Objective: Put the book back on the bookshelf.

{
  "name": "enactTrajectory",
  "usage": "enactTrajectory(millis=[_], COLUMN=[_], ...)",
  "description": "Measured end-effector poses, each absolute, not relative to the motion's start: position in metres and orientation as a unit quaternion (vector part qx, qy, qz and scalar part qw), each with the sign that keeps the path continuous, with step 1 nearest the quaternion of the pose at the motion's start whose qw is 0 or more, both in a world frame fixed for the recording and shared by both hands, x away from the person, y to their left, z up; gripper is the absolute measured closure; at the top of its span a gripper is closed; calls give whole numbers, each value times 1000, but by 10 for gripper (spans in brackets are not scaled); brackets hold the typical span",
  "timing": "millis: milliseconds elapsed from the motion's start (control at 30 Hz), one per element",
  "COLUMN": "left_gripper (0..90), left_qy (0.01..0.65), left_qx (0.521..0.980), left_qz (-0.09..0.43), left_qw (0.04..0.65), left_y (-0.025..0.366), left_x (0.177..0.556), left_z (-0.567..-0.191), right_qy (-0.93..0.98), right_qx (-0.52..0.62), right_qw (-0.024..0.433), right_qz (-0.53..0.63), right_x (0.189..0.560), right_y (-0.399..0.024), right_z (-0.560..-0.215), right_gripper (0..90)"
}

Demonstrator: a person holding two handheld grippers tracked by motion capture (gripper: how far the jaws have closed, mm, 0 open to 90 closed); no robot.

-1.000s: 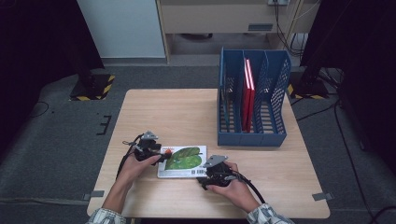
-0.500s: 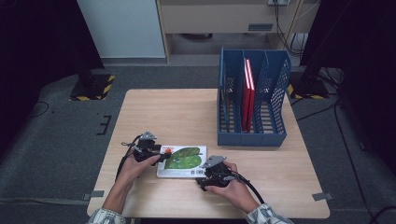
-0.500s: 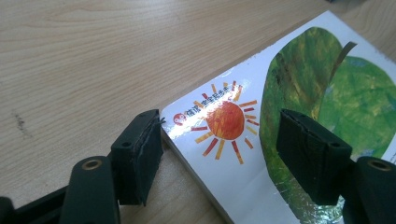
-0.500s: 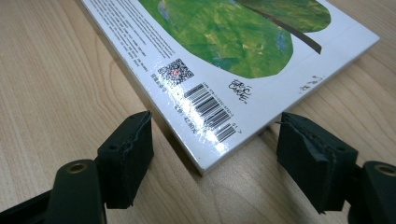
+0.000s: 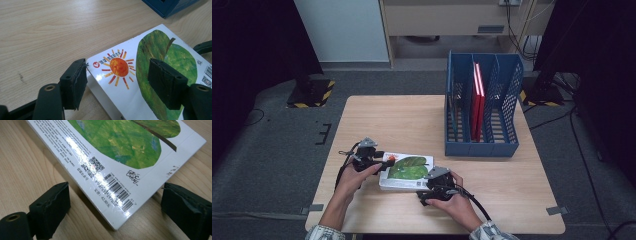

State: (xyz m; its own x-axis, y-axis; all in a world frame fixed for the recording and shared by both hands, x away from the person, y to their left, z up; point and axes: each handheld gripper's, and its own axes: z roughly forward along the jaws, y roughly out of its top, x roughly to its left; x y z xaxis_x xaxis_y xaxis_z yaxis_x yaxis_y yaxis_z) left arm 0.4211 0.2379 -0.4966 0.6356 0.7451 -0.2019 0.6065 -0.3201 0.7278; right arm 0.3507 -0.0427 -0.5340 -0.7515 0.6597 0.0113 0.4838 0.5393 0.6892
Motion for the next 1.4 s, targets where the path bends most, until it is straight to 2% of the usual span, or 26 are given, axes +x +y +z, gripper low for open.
enactTrajectory(millis=[167, 367, 533, 900, 1100, 1400], left_gripper=[311, 311, 301, 207, 205, 252], left_qy=[417, 419, 420, 420, 403, 395], left_qx=[804, 801, 799, 801, 816, 822], left_qz=[88, 89, 86, 72, 57, 23], left_qw=[414, 418, 421, 420, 411, 410], left_y=[237, 237, 237, 234, 229, 229], left_x=[420, 419, 419, 419, 411, 399], left_z=[-490, -486, -485, -494, -498, -508], right_qy=[862, 845, 837, 827, 828, 838], right_qx=[344, 373, 383, 393, 390, 374], right_qw=[128, 115, 122, 114, 116, 126], right_qz=[350, 366, 373, 385, 385, 378], right_x=[351, 355, 356, 356, 356, 356], right_y=[-38, -39, -38, -40, -40, -39], right_z=[-535, -534, -536, -536, -536, -537], right_gripper=[50, 58, 61, 71, 73, 72])
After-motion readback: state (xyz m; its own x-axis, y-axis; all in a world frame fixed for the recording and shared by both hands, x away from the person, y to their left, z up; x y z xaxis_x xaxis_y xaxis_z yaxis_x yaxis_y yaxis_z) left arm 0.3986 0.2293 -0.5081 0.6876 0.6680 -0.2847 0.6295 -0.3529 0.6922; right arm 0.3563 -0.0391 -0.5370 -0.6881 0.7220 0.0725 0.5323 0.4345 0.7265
